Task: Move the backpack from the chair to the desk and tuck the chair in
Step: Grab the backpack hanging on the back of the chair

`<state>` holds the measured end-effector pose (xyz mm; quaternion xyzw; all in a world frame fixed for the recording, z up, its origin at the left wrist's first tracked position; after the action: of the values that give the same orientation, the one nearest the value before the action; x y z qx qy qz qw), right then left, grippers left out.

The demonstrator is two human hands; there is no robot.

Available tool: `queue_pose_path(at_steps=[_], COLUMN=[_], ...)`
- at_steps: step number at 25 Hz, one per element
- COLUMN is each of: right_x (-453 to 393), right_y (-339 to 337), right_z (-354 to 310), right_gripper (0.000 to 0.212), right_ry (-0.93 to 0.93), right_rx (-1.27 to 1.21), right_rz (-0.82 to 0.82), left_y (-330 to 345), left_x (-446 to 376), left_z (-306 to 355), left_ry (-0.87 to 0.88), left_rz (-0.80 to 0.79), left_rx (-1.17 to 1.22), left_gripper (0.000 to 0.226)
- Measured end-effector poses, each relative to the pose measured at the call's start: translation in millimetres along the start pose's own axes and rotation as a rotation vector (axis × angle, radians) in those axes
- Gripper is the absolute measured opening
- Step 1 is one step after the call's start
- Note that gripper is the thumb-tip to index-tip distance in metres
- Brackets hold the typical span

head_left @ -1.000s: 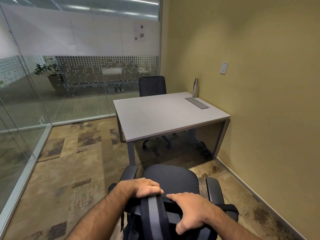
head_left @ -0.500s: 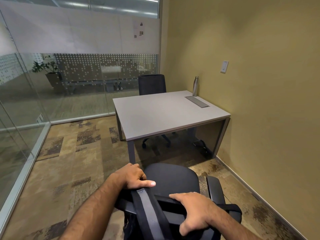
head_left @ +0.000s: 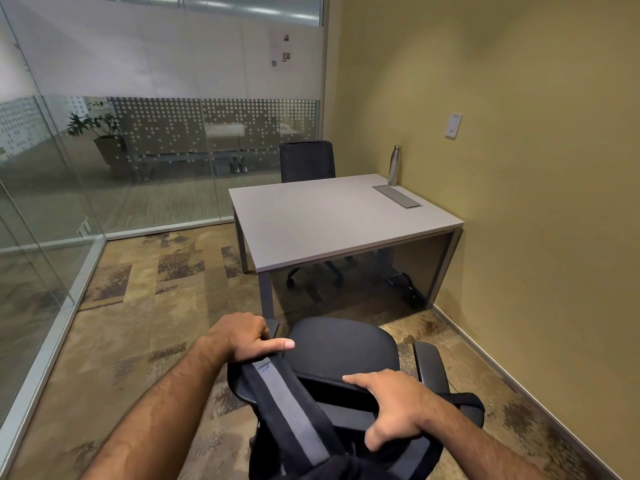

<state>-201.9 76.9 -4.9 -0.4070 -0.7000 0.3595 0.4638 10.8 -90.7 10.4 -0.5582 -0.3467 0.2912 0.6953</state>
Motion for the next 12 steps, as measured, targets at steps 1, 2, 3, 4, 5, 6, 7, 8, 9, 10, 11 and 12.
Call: queue_pose_path(at_steps=[1,2,3,4,5,6,7,8,9,10,11,12], right_x=[0,0,0,0,-1,-1,-2,-2,-2,0,4,7], right_y=[1,1,0,-1,0,0,0,0,-1,-1,-4,-10], right_z=[1,2,2,3,3,4,4,5,5,3,0,2], right_gripper=[0.119,0.119,0.119,0.118,0.118,0.117,0.117,0.117,0.117,0.116,0.112,0.105], right_ry=[0.003,0.006,0.006,0.008,0.011,0.021,0.028,0.03,0.016,-0.007,-0.036,-0.039], right_rx=[-0.002,-0.008,-0.018,-0.026,-0.025,-0.021,-0.015,-0.006,-0.016,-0.069,-0.17,-0.27], right_rz=[-0.003,-0.005,-0.005,-0.005,-0.003,0.0,0.002,-0.001,-0.003,0.004,0.05,0.169], left_y=[-1,-3,-4,-6,-7,-8,-8,-9,-10,-9,-9,-8], left_x=[2,4,6,9,13,18,23,30,37,44,51,58], left_z=[-1,-1,-3,-6,-9,-13,-16,-19,-21,-20,-19,-17], left_ry=[-0.002,-0.004,-0.006,-0.009,-0.011,-0.012,-0.016,-0.023,-0.028,-0.027,-0.02,-0.008], left_rz=[-0.002,0.001,0.007,0.012,0.017,0.025,0.041,0.065,0.095,0.13,0.172,0.222], left_rx=[0.002,0.004,0.008,0.015,0.029,0.046,0.064,0.077,0.082,0.081,0.074,0.065], left_gripper=[0.089,0.088,0.087,0.086,0.085,0.085,0.084,0.083,0.083,0.082,0.082,0.081])
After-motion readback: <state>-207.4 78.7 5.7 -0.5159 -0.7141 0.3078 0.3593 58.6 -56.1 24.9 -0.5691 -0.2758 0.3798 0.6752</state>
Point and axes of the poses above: each hand's wrist, its own x-axis away from the middle knuckle, its own y-axis out of the palm, z = x × y, the point moved 7 cm from there along -x, towards the middle knuckle, and after that the axes turned 5 degrees about -y, right-handed, at the moved point
